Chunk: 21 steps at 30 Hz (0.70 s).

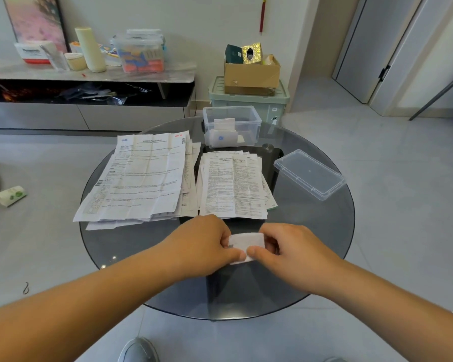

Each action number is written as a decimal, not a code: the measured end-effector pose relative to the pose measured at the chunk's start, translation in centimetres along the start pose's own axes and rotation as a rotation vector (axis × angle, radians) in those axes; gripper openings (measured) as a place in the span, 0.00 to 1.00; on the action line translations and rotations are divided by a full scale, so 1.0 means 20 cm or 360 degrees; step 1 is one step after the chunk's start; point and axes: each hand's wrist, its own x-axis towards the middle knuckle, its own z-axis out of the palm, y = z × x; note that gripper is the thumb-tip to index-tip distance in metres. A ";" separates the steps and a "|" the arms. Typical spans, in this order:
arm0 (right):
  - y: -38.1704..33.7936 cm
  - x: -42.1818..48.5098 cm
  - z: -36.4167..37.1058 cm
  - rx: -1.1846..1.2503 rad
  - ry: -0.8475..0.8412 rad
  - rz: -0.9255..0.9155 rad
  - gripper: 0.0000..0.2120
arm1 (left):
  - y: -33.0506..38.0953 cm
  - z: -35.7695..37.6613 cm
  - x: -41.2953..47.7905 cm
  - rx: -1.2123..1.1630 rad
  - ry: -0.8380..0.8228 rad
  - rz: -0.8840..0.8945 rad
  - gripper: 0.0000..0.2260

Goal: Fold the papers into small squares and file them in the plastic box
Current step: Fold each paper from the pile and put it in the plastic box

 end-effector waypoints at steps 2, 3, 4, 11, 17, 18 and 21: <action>-0.01 0.02 -0.02 -0.0011 -0.0048 0.0059 0.17 | -0.01 0.00 0.01 -0.0022 -0.0052 -0.0032 0.15; -0.01 0.03 -0.02 -0.0038 -0.0070 0.0084 0.18 | -0.01 0.00 0.01 -0.0019 -0.0065 -0.0032 0.15; -0.02 0.04 -0.03 -0.0076 -0.0087 0.0106 0.19 | -0.01 0.00 0.02 -0.0015 -0.0065 -0.0029 0.16; -0.05 0.08 -0.06 -0.0140 -0.0171 0.0236 0.19 | -0.03 0.00 0.04 -0.0059 -0.0034 -0.0035 0.18; 0.00 0.08 -0.06 0.0083 -0.0097 0.0276 0.17 | -0.03 0.02 0.02 0.0003 0.0034 -0.0033 0.12; 0.01 0.08 -0.06 0.0101 -0.0090 0.0240 0.16 | -0.03 0.02 0.02 0.0012 0.0060 -0.0025 0.13; 0.04 0.07 -0.06 0.0086 -0.0123 0.0102 0.13 | -0.03 0.03 0.00 0.0044 0.0155 0.0069 0.17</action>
